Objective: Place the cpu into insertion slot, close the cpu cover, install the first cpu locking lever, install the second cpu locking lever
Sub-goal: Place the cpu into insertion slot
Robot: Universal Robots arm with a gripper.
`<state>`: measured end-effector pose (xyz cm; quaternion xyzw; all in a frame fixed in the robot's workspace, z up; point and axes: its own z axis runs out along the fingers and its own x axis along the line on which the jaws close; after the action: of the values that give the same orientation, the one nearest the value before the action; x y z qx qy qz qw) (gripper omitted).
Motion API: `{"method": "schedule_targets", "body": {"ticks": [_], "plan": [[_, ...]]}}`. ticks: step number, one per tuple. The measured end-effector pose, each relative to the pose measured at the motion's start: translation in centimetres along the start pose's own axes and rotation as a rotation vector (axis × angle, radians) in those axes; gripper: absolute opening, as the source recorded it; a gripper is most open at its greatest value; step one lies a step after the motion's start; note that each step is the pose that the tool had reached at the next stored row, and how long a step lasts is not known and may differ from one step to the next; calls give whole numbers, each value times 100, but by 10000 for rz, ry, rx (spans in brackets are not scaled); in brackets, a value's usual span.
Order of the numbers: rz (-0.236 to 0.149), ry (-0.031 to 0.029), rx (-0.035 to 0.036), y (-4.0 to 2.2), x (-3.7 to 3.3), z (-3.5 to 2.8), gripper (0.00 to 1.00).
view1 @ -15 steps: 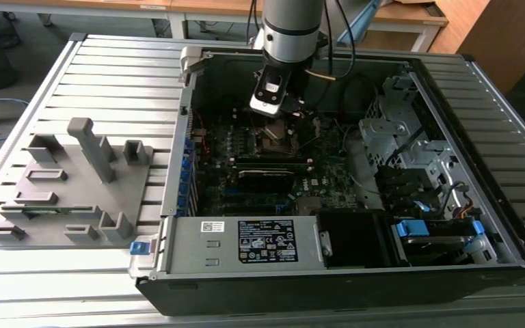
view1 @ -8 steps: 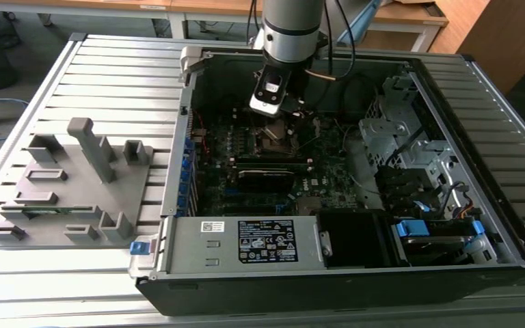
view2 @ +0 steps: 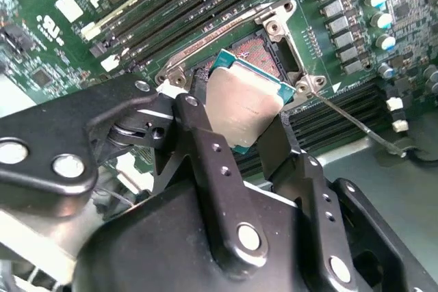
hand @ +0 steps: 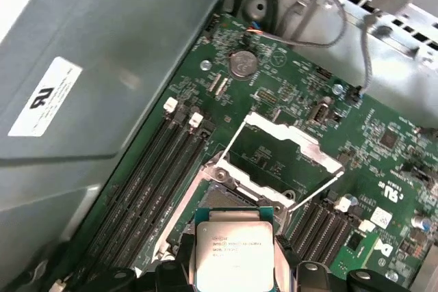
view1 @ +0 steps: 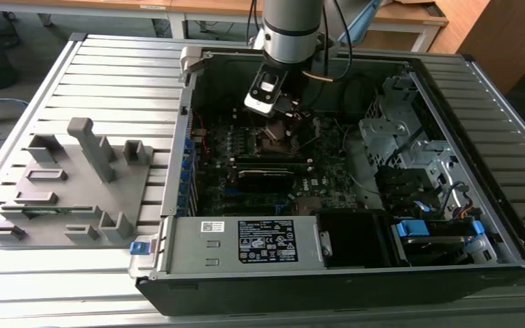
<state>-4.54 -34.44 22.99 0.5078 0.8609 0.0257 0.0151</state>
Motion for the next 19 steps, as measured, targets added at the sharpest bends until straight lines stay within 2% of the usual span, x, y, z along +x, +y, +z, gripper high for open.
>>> {"method": "schedule_targets", "body": {"ticks": [19], "plan": [[2902,-173,-1,-1,0,23,54]]}}
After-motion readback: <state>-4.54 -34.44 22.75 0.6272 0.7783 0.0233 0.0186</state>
